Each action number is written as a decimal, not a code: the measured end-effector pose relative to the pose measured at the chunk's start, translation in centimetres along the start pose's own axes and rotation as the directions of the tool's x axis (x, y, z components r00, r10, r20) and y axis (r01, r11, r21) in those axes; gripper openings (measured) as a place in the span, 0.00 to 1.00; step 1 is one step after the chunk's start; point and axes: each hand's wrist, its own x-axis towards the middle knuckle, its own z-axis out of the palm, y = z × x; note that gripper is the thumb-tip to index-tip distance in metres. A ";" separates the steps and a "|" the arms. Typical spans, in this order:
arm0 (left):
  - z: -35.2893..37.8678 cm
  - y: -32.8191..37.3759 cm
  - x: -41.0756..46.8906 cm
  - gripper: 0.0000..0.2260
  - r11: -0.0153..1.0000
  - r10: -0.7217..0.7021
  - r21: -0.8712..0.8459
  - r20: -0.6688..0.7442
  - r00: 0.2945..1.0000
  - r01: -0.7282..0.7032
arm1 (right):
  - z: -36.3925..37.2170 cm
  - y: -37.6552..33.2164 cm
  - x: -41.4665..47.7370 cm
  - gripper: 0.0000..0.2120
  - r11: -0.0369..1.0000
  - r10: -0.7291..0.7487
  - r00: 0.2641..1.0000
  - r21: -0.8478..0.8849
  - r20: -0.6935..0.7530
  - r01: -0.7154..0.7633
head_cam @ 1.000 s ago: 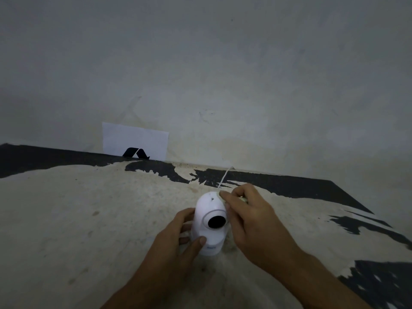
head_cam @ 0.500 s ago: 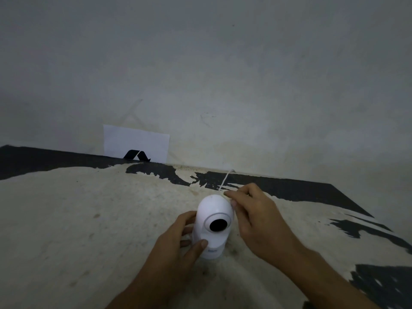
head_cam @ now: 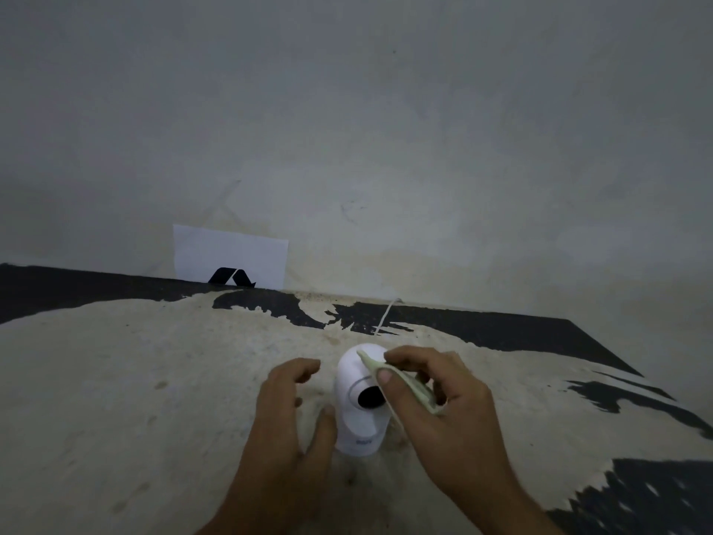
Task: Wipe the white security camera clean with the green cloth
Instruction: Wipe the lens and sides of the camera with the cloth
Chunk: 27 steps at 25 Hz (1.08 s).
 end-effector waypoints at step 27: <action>-1.3 3.9 4.9 0.18 0.806 0.282 0.434 0.317 0.906 -0.403 | 2.7 6.3 -1.7 0.40 0.969 0.160 0.912 0.118 0.379 -0.219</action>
